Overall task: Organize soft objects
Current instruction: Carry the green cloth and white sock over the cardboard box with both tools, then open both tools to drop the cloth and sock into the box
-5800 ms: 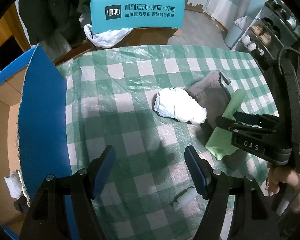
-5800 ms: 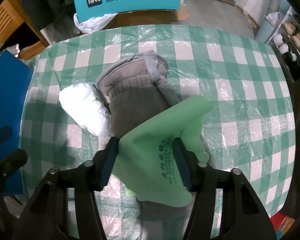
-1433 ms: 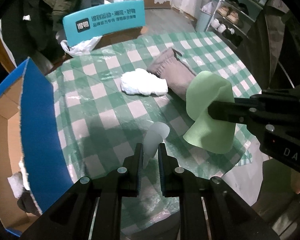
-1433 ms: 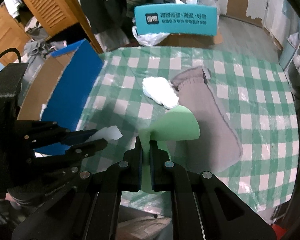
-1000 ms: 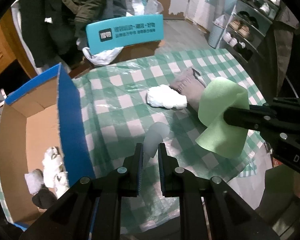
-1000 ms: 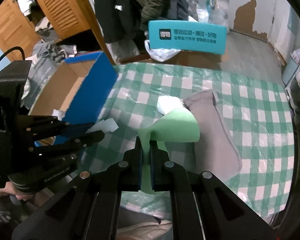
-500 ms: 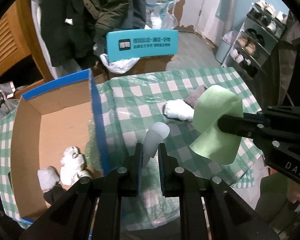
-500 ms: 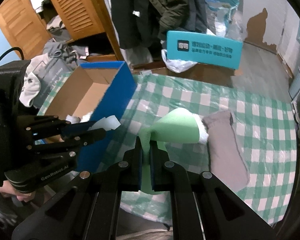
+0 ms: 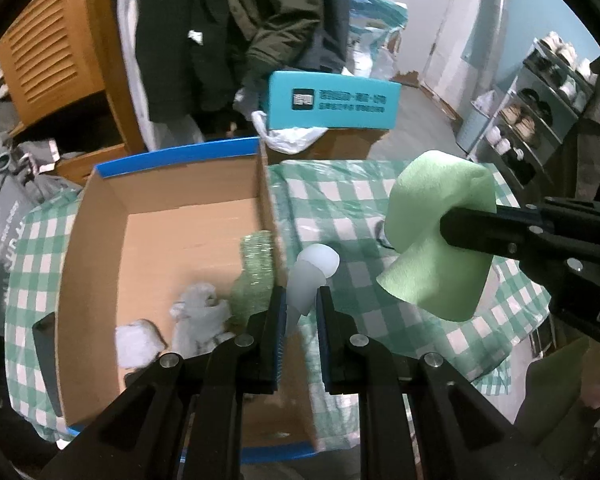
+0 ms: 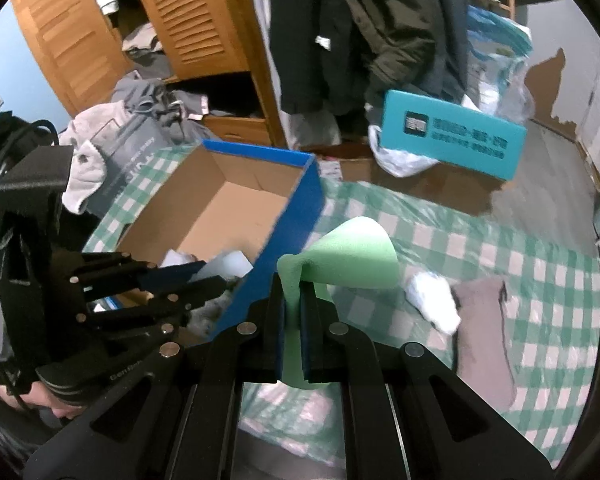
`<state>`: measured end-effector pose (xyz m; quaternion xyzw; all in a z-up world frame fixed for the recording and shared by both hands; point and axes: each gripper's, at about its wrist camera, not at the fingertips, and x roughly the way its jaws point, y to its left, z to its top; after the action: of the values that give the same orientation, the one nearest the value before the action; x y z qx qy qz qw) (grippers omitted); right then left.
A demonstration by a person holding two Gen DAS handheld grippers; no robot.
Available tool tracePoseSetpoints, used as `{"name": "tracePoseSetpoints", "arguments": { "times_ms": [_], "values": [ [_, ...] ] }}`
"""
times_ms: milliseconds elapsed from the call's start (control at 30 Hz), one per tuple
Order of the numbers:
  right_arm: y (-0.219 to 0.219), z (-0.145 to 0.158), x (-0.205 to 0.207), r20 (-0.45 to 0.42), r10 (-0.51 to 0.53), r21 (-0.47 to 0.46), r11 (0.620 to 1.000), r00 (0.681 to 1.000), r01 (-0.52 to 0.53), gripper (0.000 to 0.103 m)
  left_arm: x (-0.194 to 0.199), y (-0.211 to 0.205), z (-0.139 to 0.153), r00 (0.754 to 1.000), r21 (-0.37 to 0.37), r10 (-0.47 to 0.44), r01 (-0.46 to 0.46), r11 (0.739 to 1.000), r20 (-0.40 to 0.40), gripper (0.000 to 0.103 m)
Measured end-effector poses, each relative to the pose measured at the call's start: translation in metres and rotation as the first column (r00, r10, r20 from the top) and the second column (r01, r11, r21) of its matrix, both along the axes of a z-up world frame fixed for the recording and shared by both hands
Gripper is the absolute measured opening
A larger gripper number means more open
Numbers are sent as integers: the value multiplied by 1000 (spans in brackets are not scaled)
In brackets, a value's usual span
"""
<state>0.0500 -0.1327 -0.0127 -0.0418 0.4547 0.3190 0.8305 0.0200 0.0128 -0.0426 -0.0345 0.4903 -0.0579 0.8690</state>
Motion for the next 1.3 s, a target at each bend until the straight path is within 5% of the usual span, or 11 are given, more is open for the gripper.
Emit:
{"name": "tracePoseSetpoints", "arguments": {
  "times_ms": [700, 1300],
  "values": [
    [104, -5, 5, -21, 124, -43, 991, 992, -125, 6, -10, 88, -8, 988, 11, 155, -155, 988, 12, 15],
    [152, -38, 14, -88, 184, -113, 975, 979, -193, 6, -8, 120, -38, 969, -5, 235, -236, 972, -80, 18]
  ]
}}
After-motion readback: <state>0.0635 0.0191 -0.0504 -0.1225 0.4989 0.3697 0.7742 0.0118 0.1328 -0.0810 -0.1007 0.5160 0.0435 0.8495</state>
